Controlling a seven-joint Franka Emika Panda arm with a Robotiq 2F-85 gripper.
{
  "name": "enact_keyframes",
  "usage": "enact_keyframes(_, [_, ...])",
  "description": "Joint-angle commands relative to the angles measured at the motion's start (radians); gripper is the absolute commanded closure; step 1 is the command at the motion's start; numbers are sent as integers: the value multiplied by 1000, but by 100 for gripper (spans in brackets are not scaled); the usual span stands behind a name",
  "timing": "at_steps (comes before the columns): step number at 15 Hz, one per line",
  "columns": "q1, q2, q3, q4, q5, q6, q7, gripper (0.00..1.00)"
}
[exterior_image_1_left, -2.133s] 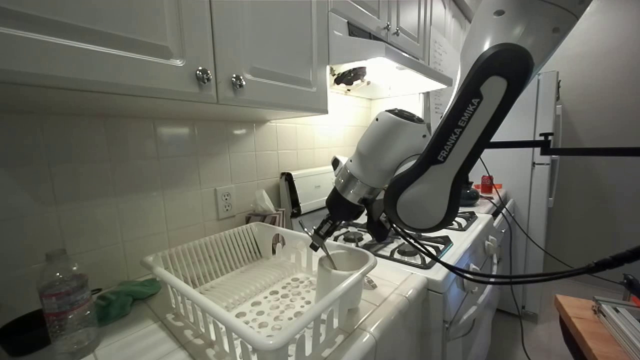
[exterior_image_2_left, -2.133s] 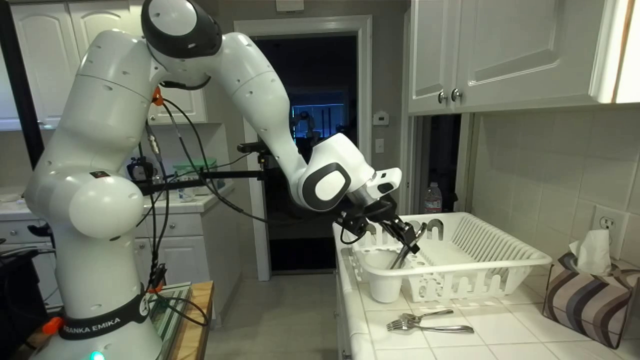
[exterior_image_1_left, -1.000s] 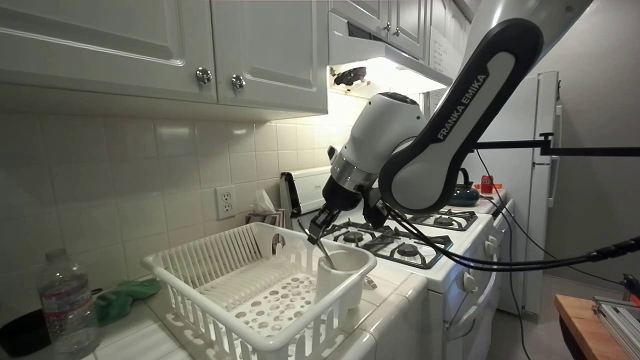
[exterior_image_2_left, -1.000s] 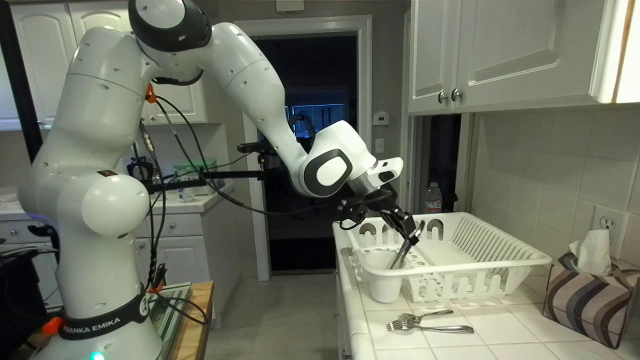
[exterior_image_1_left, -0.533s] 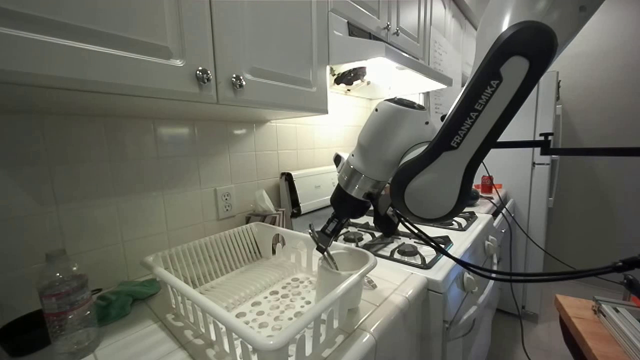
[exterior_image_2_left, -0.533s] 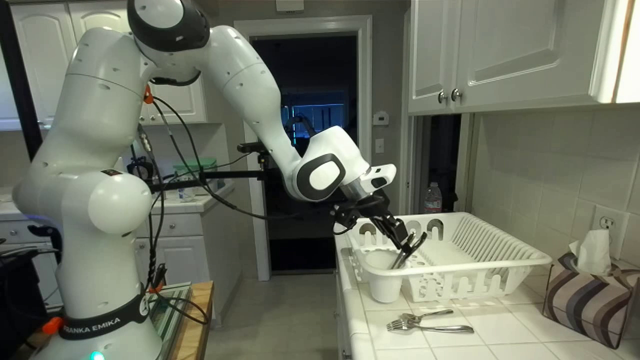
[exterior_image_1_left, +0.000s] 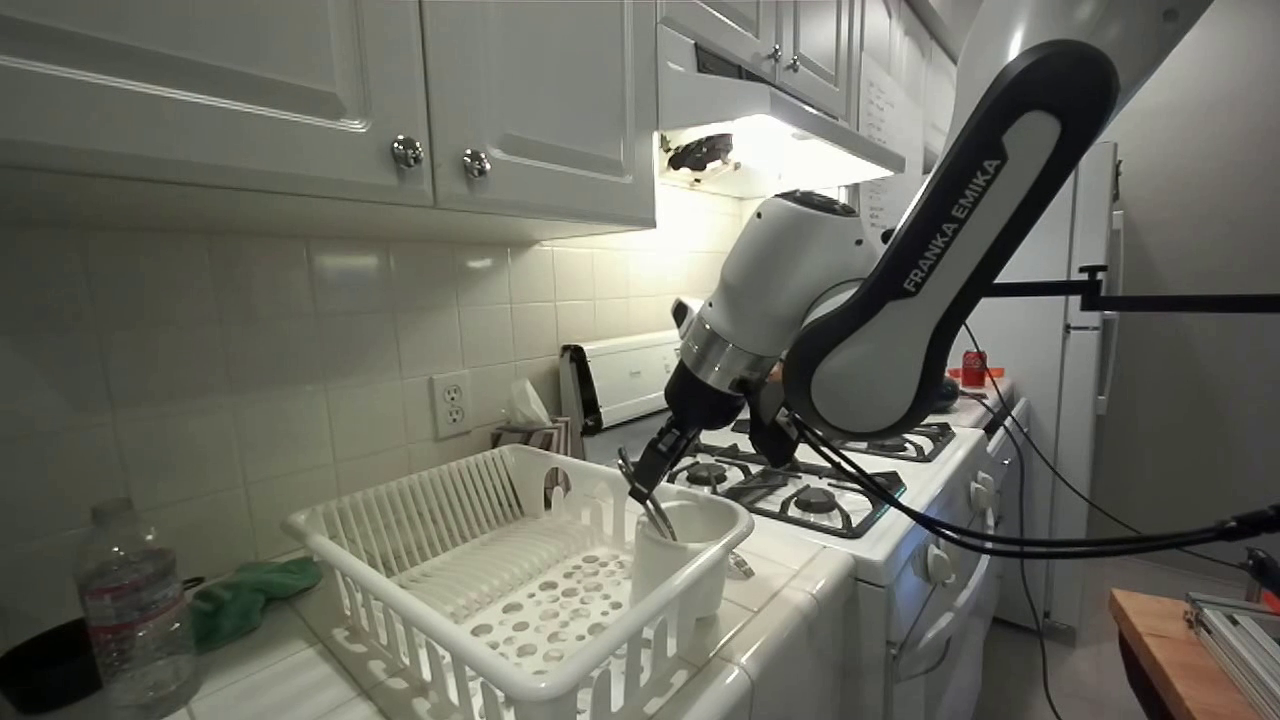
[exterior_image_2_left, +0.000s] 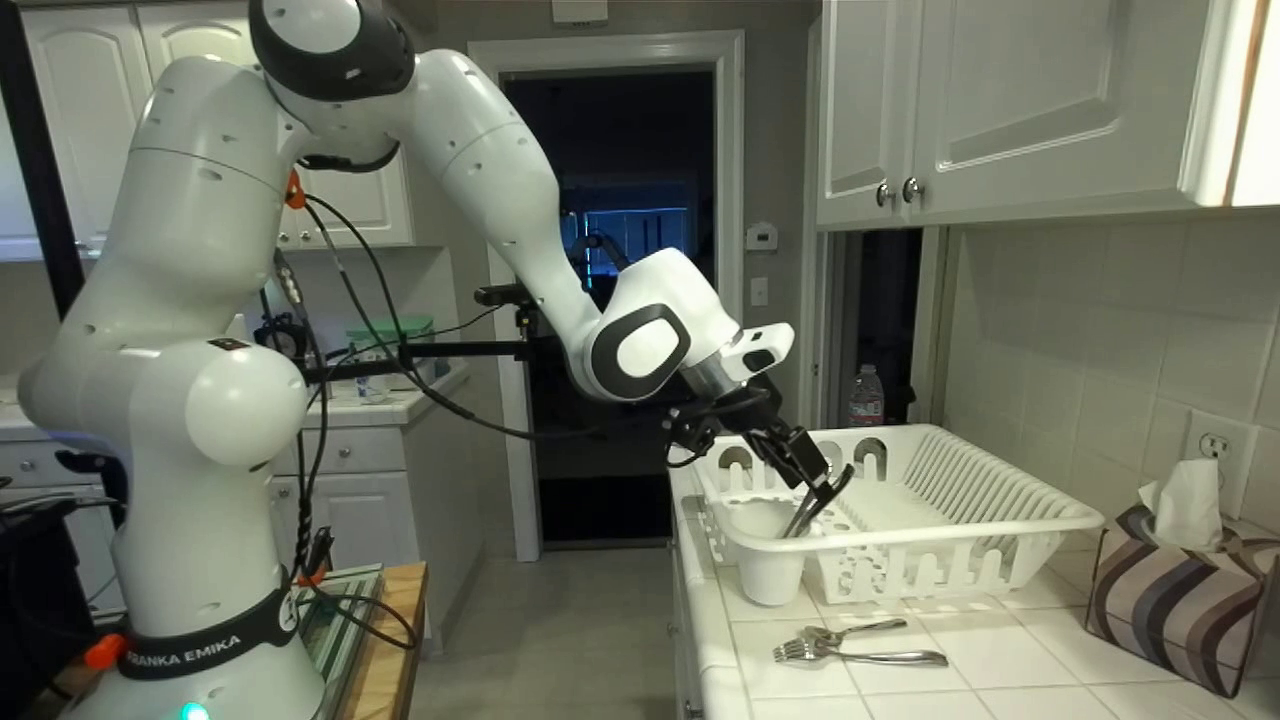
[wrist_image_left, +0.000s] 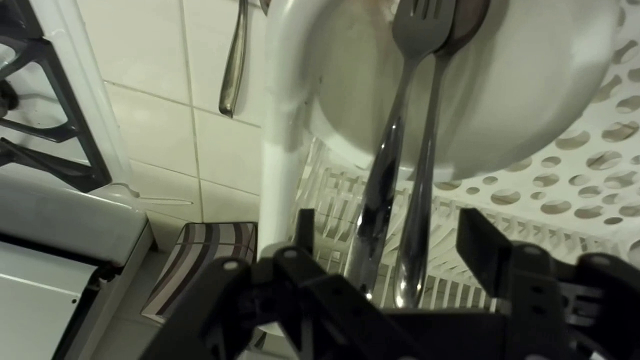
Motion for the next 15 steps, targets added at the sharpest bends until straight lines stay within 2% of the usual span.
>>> enact_keyframes(1, [1,18,4,-19,-1,57,0,0])
enact_keyframes(3, [-6,34,11,-18,-2,76,-1,0])
enact_keyframes(4, [-10,45,14,-17,-3,82,-2,15])
enact_keyframes(5, [-12,56,16,-15,-3,85,-2,25])
enact_keyframes(7, [-19,75,23,-12,-1,93,0,34])
enact_keyframes(9, [-30,84,36,-11,4,112,7,11])
enact_keyframes(11, [-48,91,55,-10,8,137,15,6])
enact_keyframes(12, [-58,92,66,-8,7,147,16,0])
enact_keyframes(14, [-82,92,91,-6,3,161,16,0])
enact_keyframes(15, [-92,90,102,-6,1,164,15,5])
